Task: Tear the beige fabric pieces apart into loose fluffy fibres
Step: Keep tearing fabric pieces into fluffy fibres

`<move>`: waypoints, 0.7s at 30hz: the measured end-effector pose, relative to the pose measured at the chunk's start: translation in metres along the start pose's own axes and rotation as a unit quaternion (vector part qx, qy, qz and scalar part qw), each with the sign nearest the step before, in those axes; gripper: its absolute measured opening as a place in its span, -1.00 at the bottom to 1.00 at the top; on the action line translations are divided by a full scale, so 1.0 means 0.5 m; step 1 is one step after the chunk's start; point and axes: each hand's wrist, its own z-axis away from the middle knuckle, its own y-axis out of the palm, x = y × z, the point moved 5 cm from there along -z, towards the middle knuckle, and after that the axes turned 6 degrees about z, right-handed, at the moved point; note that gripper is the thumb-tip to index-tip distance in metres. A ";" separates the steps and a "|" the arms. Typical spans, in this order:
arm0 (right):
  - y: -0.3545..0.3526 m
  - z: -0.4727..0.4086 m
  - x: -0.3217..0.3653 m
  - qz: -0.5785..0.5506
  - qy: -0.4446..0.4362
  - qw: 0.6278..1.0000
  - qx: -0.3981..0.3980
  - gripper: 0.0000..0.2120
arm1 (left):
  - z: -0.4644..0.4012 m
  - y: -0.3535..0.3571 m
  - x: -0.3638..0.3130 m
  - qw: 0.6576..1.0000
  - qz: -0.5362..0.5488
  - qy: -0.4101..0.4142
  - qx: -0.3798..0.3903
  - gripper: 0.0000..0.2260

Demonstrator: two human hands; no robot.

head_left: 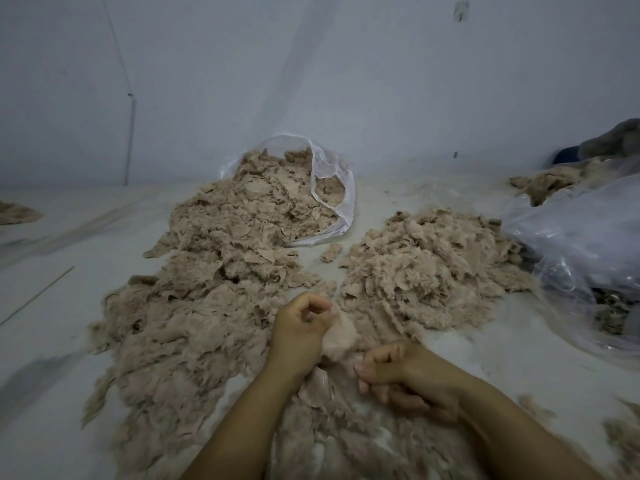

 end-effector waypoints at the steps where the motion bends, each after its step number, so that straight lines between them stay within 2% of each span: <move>1: 0.003 0.004 0.001 0.018 0.009 1.000 0.021 -0.72 | -0.004 -0.008 0.001 1.000 0.007 -0.007 -0.016 -0.81; 3: 0.000 0.002 0.004 0.022 0.006 1.000 -0.017 -0.62 | -0.005 -0.013 0.001 1.000 0.013 -0.012 0.000 -0.83; 5: -0.014 -0.008 0.005 0.003 -0.019 0.994 -0.110 -0.57 | 0.004 0.007 -0.002 0.998 0.004 -0.006 0.069 -0.85; 7: -0.013 -0.015 0.012 -0.002 -0.055 0.987 -0.153 -0.70 | 0.013 0.025 -0.004 0.995 0.005 -0.004 0.100 -0.85; 9: -0.012 -0.019 0.016 -0.029 -0.091 0.981 -0.170 -0.80 | 0.008 0.020 -0.003 0.997 0.024 -0.013 0.072 -0.79; 16: -0.017 -0.019 0.025 -0.044 -0.133 0.971 -0.193 -0.82 | 0.000 0.021 0.013 0.998 0.042 -0.043 0.033 -0.75; 18: -0.022 -0.012 0.025 -0.034 -0.130 0.972 -0.194 -0.81 | -0.010 -0.008 0.018 0.995 0.067 -0.062 -0.039 -0.77; 20: -0.034 -0.002 0.029 -0.036 -0.134 0.968 -0.210 -0.80 | -0.023 -0.055 0.015 0.991 0.053 -0.045 -0.118 -0.80; 21: -0.040 0.002 0.032 -0.039 -0.142 0.964 -0.219 -0.80 | -0.025 -0.064 0.011 0.993 0.026 -0.028 -0.115 -0.82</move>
